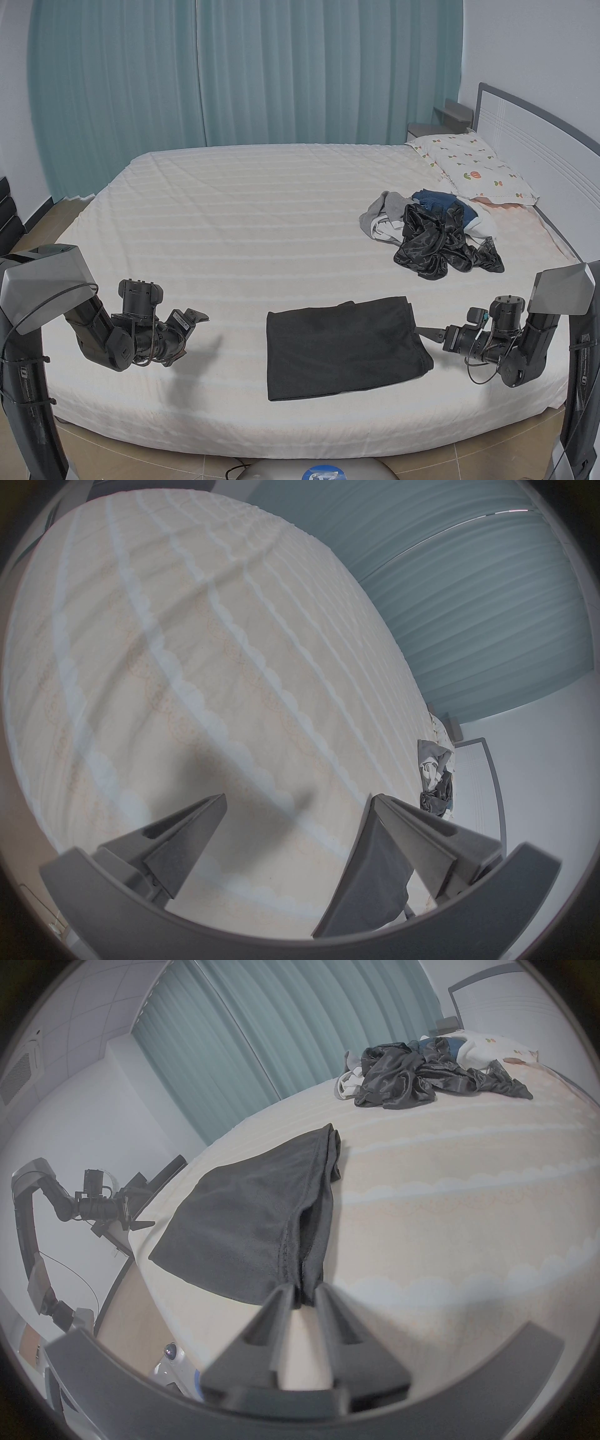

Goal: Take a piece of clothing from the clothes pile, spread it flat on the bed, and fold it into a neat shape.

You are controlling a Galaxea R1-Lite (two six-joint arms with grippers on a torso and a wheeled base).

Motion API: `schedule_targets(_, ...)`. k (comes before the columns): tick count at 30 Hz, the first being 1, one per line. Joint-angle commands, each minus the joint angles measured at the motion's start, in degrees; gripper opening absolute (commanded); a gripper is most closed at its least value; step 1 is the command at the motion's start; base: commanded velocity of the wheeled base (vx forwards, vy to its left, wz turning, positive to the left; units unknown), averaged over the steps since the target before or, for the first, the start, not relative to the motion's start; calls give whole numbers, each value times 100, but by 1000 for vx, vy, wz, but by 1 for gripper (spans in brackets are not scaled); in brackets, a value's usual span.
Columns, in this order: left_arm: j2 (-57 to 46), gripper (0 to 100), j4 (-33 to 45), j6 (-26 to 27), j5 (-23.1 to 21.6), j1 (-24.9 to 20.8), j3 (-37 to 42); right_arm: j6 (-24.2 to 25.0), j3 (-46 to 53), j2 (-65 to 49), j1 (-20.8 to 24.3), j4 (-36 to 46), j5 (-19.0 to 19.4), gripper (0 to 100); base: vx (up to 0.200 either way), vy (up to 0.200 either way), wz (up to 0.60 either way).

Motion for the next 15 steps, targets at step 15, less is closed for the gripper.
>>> schedule_targets(15,21,100,-16,-2,9,-14,3,812,-2177,1020,455,687,-665,100,0,0,0)
